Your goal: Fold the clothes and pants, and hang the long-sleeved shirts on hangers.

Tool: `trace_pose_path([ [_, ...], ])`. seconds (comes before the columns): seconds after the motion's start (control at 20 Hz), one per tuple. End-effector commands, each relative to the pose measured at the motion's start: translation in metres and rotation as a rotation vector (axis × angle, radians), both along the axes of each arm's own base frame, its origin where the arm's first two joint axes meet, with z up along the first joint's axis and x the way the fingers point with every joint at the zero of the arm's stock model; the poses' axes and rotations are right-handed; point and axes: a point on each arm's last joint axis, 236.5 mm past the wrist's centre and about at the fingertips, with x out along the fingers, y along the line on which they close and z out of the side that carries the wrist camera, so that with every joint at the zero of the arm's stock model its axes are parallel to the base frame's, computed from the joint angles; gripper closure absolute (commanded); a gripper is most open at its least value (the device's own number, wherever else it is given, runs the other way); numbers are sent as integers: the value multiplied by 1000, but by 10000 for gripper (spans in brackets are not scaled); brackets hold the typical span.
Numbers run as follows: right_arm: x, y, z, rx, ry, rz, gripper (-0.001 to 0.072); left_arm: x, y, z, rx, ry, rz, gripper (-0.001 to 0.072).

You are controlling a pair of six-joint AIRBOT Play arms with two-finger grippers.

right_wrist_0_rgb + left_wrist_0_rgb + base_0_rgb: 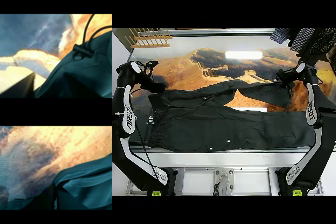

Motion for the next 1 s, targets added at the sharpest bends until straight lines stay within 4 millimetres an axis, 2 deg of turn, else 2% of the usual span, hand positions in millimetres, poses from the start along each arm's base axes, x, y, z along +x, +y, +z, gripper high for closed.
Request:
trace_pose_path([
  [0.0, 8, -2, 1, -3, -29, -21, 563, 0, 1, 0, 1, -1, 2, 696],
  [0.05, 9, -2, 3, -6, -37, -22, 644, 0, 1, 1, 1, -2, 2, 696],
  [0.1, 9, -5, 7, -18, -41, -20, 694, 0, 0, 1, 0, -1, 2, 696],
  [0.2, 10, -13, 21, -68, -60, -12, 694, 1, 1, 2, 4, -6, 2, 697],
  [0.35, 15, -33, 63, -179, -127, 18, 695, 10, 4, 19, 18, -54, 3, 696],
  [0.5, 18, -39, 122, -265, -232, 94, 695, 38, 10, 68, 35, -183, 41, 697],
  [0.6, 14, -42, 162, -336, -290, 142, 695, 57, 15, 116, 55, -314, 69, 697],
  [0.7, 1, -50, 193, -424, -301, 179, 695, 63, 17, 157, 70, -409, 82, 697],
  [0.8, -21, -59, 210, -501, -249, 223, 696, 58, 16, 181, 82, -463, 84, 698],
  [0.95, -54, -56, 212, -527, -145, 313, 696, 40, 14, 185, 98, -479, 82, 698],
])
